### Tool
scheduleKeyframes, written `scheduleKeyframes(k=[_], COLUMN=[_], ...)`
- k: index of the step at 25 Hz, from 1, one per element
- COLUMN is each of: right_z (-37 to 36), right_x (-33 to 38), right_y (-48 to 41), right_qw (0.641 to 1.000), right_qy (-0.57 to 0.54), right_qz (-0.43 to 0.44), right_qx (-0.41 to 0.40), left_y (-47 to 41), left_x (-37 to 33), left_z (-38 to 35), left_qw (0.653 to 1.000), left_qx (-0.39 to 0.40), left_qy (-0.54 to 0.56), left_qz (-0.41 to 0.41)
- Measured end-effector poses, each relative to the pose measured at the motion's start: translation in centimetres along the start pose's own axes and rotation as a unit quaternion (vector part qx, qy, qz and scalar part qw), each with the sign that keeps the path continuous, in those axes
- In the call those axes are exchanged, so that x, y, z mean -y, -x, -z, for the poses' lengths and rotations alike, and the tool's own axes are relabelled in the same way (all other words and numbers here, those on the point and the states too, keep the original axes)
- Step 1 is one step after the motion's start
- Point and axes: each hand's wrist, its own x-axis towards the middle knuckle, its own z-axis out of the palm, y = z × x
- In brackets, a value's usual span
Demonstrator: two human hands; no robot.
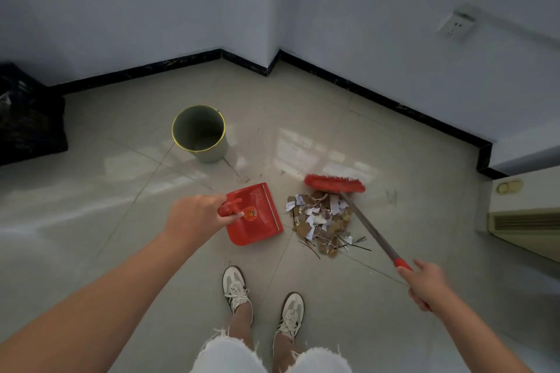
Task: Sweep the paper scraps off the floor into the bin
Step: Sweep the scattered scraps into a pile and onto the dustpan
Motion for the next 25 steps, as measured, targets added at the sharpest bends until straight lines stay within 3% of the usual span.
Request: scheduleKeyframes(k=[7,14,18,22,25], right_z=[4.4,9.3,8.7,6.1,2.7], right_x=[-0.3,1.8,3.8,5.3,4.7], right_y=[2.8,-7.2,-12.6,-10.0,-5.9], right_qw=[0.995,0.988,0.981,0.972,0.967], right_qy=[0.01,0.112,0.107,0.166,0.155], right_qz=[-0.046,-0.101,-0.126,-0.072,-0.078], right_qx=[-0.092,0.017,0.098,0.153,0.188], left_y=[-5.5,-8.5,-9.7,-11.5,-11.6], left_x=[1.4,-1.1,-3.3,-4.5,-4.0], left_z=[0.3,-0.9,-1.1,-0.7,-0.6], left_qw=[0.998,0.997,0.996,0.995,0.994], left_qx=[0.017,0.032,0.031,0.053,0.079], left_qy=[0.009,-0.03,-0.057,-0.059,-0.06], left_qz=[-0.065,-0.068,-0.054,-0.058,-0.051])
